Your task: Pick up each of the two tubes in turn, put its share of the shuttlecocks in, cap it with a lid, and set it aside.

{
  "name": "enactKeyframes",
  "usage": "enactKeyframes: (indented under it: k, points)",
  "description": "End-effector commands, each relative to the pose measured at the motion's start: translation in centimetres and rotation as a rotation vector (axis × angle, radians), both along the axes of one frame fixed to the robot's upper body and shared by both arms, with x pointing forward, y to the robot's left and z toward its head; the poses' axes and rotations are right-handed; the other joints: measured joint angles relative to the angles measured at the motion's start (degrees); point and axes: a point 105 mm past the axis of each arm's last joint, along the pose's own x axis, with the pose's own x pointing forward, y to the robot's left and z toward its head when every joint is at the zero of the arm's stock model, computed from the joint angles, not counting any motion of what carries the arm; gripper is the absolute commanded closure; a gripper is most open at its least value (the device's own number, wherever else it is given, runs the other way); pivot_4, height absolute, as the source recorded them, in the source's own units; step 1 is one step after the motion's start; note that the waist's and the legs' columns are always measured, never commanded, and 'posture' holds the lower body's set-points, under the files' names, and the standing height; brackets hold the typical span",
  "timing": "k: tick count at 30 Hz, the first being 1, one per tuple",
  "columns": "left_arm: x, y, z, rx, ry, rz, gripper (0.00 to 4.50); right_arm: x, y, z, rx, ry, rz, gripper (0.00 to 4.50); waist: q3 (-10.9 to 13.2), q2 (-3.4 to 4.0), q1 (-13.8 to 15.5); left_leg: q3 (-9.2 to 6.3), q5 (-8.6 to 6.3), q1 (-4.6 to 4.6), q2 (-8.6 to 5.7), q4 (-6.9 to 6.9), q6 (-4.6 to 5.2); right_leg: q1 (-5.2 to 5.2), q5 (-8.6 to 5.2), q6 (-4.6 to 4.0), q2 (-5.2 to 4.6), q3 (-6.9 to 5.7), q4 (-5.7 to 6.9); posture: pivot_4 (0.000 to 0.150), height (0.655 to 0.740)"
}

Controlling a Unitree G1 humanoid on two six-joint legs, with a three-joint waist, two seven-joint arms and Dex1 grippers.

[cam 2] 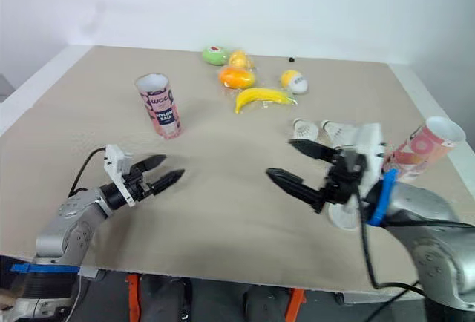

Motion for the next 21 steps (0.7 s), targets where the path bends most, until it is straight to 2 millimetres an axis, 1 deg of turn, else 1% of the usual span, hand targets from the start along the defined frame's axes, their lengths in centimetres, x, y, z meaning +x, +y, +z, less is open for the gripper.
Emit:
enactKeyframes:
  k: [1,3,5,6,9,15,18,21]
  points:
    - [1.8,1.2,1.4,0.016,-0.081,0.097,0.00,0.8,1.8,-0.9,-0.024,-0.019,0.015,0.06,-0.05,-0.12,0.31,0.01,0.00,0.00,-0.01,0.00,0.00,0.01,0.00,0.00,-0.01,0.00,-0.02,0.150,0.7179]
    - [2.7,1.3,1.5,0.033,-0.092,0.100,0.00,1.1,2.7,-1.1,-0.023,-0.028,0.022,0.06,-0.06,-0.12,0.52,0.04,0.03,-0.11,-0.02,-0.01,0.04,0.02,0.11,-0.18,-0.01,0.02,-0.03,0.150,0.7179]
    - [3.8,1.5,1.7,0.045,-0.101,0.104,0.00,1.9,3.3,-1.0,-0.022,-0.050,-0.008,0.06,-0.06,-0.13,0.69,0.05,0.05,-0.21,-0.02,-0.06,0.08,-0.02,0.19,-0.24,0.02,0.01,-0.02,0.150,0.7179]
    - [4.3,1.4,1.7,0.059,-0.109,0.097,0.00,2.3,3.5,-0.9,-0.017,-0.060,-0.031,0.06,-0.06,-0.13,0.70,0.01,0.05,-0.22,-0.01,-0.09,0.08,-0.04,0.26,-0.09,0.07,-0.02,-0.02,0.150,0.7179]
    - [5.4,1.3,1.6,0.086,-0.117,0.077,0.00,2.9,3.6,-0.6,-0.008,-0.081,-0.072,0.06,-0.06,-0.13,0.73,-0.03,0.04,-0.24,0.01,-0.20,0.06,-0.06,0.22,-0.07,0.16,-0.01,-0.02,0.150,0.7179]
    - [8.2,1.3,1.8,0.097,-0.102,0.085,0.00,2.3,3.7,0.1,-0.004,-0.115,-0.089,0.06,-0.05,-0.14,0.75,-0.09,-0.03,-0.30,0.00,-0.25,-0.02,-0.08,0.08,-0.03,0.22,-0.01,-0.02,0.150,0.7179]
    - [9.2,1.2,2.0,0.098,-0.100,0.105,0.00,2.0,3.2,0.3,-0.006,-0.122,-0.111,0.06,-0.05,-0.15,0.75,-0.09,-0.03,-0.32,0.00,-0.23,-0.03,-0.08,0.09,-0.02,0.21,-0.01,-0.02,0.150,0.7179]
    - [9.9,0.7,2.2,0.098,-0.097,0.105,0.00,1.9,2.9,0.4,-0.011,-0.127,-0.132,0.06,-0.05,-0.16,0.76,-0.09,-0.03,-0.32,0.00,-0.22,-0.03,-0.07,0.09,-0.01,0.21,-0.01,-0.02,0.150,0.7179]
